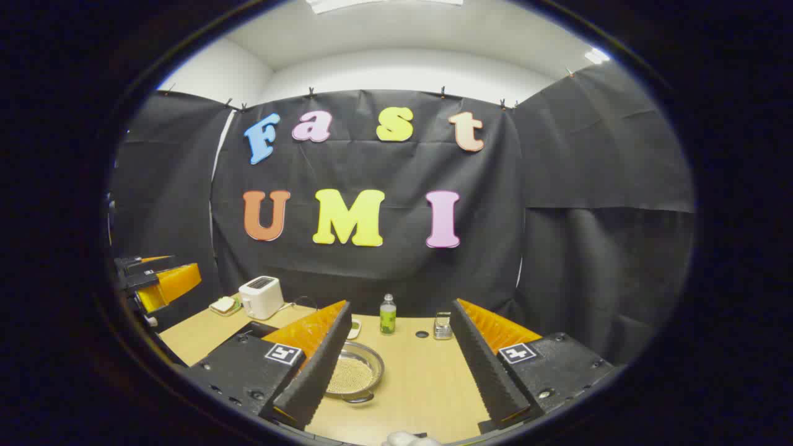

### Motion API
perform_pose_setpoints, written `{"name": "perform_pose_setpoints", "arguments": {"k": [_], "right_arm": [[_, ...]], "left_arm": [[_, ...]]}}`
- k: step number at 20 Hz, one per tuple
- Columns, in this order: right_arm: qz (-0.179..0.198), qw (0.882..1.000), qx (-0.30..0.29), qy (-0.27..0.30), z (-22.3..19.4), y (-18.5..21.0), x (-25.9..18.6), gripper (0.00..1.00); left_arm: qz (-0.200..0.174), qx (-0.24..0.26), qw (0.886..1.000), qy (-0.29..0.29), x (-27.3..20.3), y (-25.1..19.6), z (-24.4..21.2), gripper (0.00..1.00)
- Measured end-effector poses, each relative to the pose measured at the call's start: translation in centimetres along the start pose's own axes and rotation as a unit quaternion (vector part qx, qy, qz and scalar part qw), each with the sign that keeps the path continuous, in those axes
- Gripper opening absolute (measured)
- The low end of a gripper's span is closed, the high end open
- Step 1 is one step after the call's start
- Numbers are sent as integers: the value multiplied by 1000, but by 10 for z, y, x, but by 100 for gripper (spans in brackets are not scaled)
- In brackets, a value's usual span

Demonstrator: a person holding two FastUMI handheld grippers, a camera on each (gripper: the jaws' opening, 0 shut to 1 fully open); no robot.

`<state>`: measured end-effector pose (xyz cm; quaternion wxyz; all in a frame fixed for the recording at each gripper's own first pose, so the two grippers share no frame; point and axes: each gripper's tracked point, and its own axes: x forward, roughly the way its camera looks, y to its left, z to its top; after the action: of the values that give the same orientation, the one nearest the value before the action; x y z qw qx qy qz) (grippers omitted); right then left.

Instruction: First push the handle of the pot to place it horizontally, then grasp the pot with both hands and set it on the induction cooktop.

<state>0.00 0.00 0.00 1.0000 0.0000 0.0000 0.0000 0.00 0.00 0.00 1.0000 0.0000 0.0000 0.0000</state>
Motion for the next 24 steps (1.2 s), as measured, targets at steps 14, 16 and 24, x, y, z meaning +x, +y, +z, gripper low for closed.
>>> {"name": "perform_pose_setpoints", "arguments": {"k": [14, 16, 24], "right_arm": [[1, 1000, -13, -7, 5, 12, -19, 96], [4, 1000, -11, -10, 6, 13, -21, 96], [36, 999, -23, 30, -18, 33, -27, 48]], "left_arm": [[13, 2, 1000, 4, -21, 17, -4, 96], [16, 7, 1000, 3, -25, 20, -3, 96], [22, 6, 1000, 17, -39, 24, -15, 96]]}}
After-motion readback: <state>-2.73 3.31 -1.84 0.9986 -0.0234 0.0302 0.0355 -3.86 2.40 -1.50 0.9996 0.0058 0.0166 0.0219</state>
